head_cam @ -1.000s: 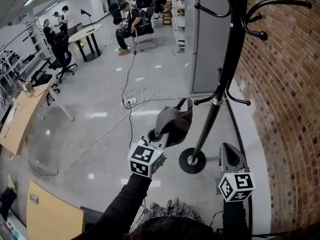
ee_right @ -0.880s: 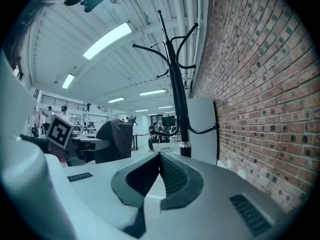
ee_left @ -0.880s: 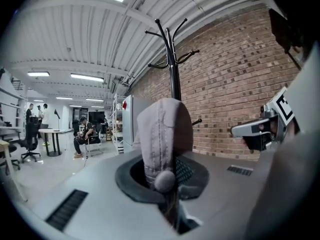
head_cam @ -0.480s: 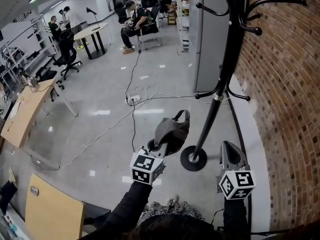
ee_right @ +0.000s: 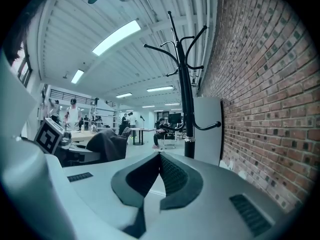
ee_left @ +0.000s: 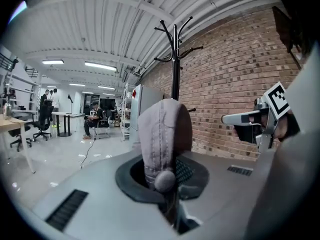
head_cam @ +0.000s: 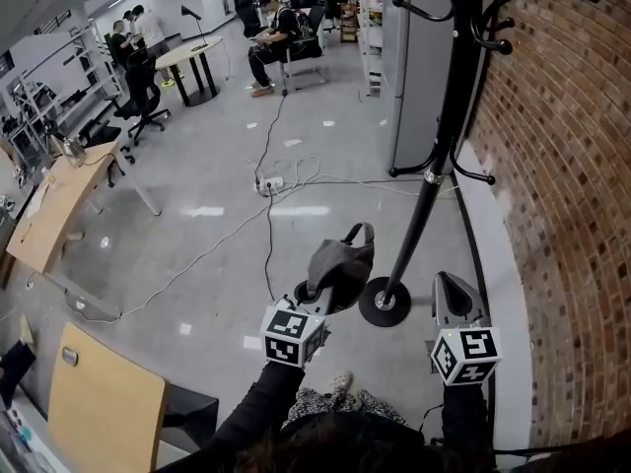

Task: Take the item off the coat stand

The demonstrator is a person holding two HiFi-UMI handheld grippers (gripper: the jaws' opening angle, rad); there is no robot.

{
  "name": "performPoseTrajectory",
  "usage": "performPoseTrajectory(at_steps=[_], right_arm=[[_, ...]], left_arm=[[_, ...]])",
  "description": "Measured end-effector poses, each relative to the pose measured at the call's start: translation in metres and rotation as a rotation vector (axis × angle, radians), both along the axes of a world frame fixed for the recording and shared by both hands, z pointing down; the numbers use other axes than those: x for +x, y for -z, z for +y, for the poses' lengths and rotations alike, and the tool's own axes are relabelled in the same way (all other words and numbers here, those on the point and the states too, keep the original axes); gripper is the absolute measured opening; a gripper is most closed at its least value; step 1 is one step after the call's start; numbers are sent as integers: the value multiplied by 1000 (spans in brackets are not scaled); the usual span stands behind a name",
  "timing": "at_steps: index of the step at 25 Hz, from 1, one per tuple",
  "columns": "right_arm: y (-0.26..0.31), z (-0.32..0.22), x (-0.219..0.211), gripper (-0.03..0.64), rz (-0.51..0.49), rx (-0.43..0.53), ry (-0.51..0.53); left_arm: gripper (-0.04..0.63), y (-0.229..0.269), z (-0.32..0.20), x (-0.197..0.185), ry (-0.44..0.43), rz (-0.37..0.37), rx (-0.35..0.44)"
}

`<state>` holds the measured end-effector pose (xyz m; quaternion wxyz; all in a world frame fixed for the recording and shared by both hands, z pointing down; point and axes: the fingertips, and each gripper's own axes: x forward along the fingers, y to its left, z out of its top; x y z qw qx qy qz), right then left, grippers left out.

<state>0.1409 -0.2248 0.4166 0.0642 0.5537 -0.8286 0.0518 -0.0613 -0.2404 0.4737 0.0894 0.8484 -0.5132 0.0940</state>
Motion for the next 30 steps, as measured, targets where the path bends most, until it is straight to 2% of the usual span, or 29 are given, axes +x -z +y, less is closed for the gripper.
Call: performPoseTrajectory(at_steps=[7, 30], right_arm=[[8, 7, 4, 0, -7, 49, -21], [6, 16, 11, 0, 22, 55, -58]], left_arm=[[21, -2, 11, 5, 9, 1, -7], [21, 3, 19, 16, -18, 20, -6]])
